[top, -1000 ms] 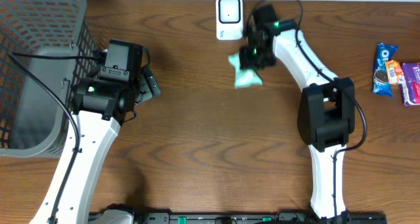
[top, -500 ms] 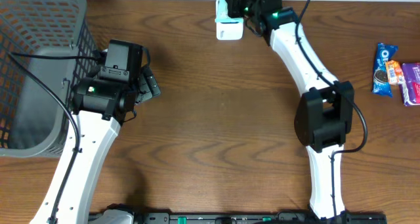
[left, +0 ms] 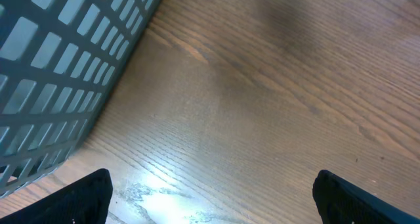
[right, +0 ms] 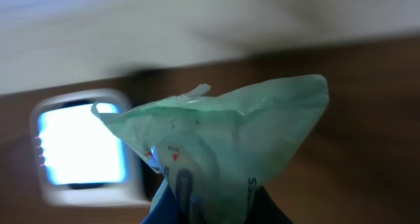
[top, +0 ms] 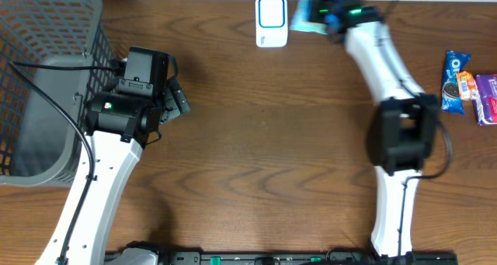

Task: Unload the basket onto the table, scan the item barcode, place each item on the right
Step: 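Carry the wipes pack to the far right and drop it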

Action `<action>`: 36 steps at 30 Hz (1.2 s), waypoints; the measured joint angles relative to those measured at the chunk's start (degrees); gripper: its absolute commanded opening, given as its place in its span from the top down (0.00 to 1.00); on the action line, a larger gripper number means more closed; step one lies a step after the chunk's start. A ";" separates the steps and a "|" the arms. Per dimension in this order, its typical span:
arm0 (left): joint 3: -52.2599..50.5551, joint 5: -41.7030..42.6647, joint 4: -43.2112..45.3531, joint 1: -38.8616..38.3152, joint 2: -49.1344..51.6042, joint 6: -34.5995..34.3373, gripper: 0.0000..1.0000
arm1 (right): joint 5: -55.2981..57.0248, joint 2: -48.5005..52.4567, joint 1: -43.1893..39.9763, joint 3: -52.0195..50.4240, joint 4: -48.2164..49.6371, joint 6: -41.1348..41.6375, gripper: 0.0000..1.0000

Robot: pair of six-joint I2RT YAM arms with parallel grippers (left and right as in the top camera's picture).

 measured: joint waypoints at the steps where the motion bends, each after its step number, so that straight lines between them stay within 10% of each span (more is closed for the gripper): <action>1: 0.00 -0.02 0.00 0.00 0.00 0.00 0.02 | 1.62 -1.33 -2.47 0.00 -2.73 -0.37 0.99; 13: 0.00 0.00 -0.02 0.00 0.00 0.00 0.02 | 19.32 -4.96 -25.05 0.17 -28.68 -15.58 0.83; 16: 0.00 0.00 -0.04 0.00 0.00 0.00 0.02 | 21.64 -3.69 -28.94 0.04 -30.62 -16.94 0.55; 18: 0.00 0.00 -0.04 0.00 0.00 0.00 0.02 | 23.28 -2.89 -30.97 0.00 -31.10 -17.51 0.03; 36: 0.00 0.00 -0.02 0.00 0.00 0.00 0.02 | 11.61 -17.07 -28.11 -0.85 -37.18 -7.50 0.01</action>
